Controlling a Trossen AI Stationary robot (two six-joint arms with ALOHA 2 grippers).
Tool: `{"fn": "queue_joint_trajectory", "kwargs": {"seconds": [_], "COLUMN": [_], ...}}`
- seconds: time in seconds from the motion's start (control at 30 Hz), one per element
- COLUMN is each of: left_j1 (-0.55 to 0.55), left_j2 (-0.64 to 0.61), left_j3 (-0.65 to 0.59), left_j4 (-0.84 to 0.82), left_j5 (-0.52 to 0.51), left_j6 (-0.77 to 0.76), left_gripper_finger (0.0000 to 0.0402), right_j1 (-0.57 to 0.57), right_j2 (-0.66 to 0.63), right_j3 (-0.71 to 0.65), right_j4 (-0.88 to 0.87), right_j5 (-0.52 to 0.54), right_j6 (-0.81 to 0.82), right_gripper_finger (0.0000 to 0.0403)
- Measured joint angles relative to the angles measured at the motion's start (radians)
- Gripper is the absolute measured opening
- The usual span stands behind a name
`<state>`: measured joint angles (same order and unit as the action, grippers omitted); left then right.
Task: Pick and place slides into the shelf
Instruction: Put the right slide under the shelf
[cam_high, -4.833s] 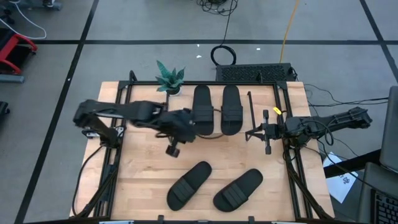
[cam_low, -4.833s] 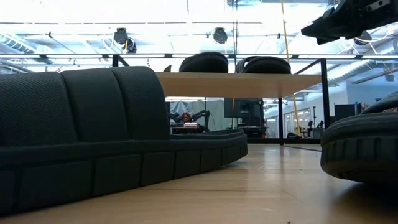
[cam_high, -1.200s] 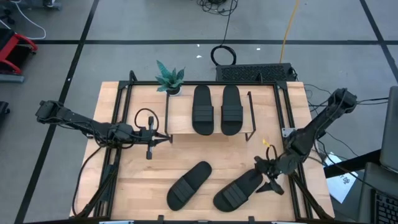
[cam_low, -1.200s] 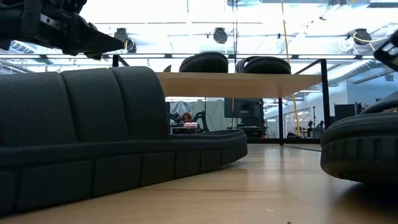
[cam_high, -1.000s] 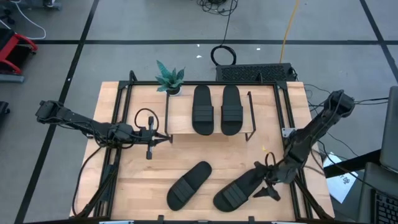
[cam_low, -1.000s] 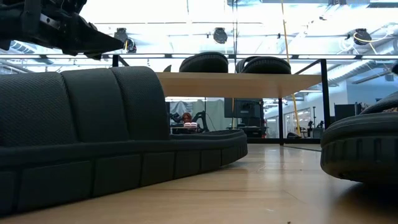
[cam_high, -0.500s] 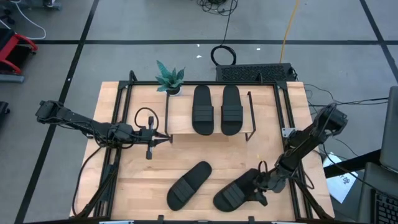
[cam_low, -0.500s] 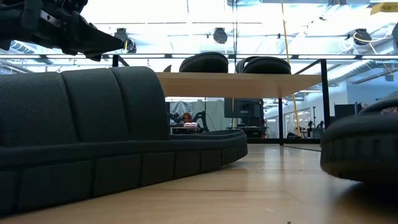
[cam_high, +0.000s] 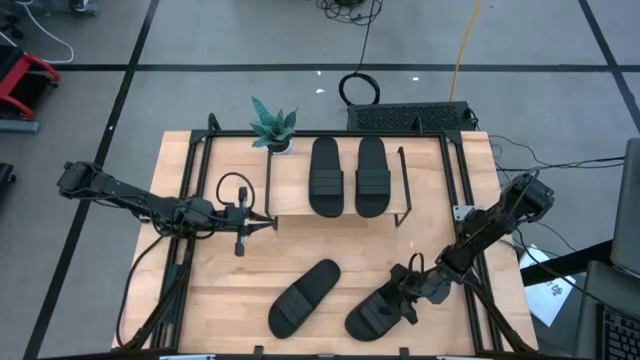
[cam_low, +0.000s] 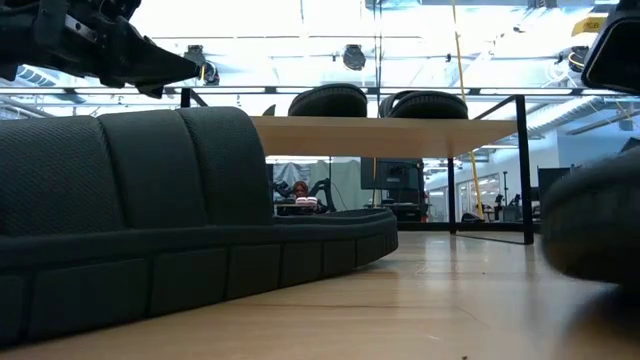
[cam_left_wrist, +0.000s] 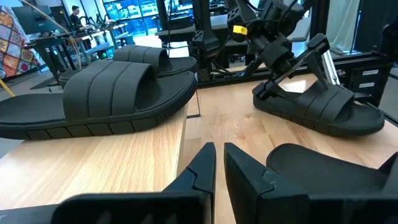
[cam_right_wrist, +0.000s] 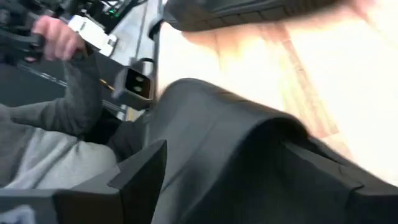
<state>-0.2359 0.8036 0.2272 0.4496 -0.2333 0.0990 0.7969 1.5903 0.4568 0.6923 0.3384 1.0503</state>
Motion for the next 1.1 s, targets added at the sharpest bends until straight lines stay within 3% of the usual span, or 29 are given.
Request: {"fn": "queue_joint_trajectory", "kwargs": {"seconds": [0.13, 0.3, 0.53, 0.77, 0.9, 1.1], "left_j1": [0.0, 0.0, 0.0, 0.0, 0.0, 0.0], "left_j2": [0.0, 0.0, 0.0, 0.0, 0.0, 0.0], "left_j3": [0.0, 0.0, 0.0, 0.0, 0.0, 0.0], "left_j4": [0.0, 0.001, 0.007, 0.019, 0.018, 0.009], "left_j5": [0.0, 0.0, 0.0, 0.0, 0.0, 0.0], "left_j6": [-0.004, -0.004, -0.003, -0.003, -0.003, -0.003], "left_gripper_finger": [0.0033, 0.0033, 0.0033, 0.0033, 0.0033, 0.0033], "right_j1": [-0.006, -0.006, -0.019, -0.107, -0.189, -0.266], "right_j2": [0.021, 0.026, 0.026, -0.061, -0.105, -0.118], "right_j3": [0.0, 0.001, 0.0, 0.052, 0.114, 0.258], "right_j4": [0.006, 0.016, 0.106, -0.014, -0.217, -0.589], "right_j5": [-0.021, -0.048, -0.149, -0.459, -0.626, -0.74], "right_j6": [-0.012, -0.052, -0.238, -0.43, -0.489, -0.63], "right_gripper_finger": [0.0246, 0.0178, 0.0018, 0.0006, 0.0004, 0.0003]}}
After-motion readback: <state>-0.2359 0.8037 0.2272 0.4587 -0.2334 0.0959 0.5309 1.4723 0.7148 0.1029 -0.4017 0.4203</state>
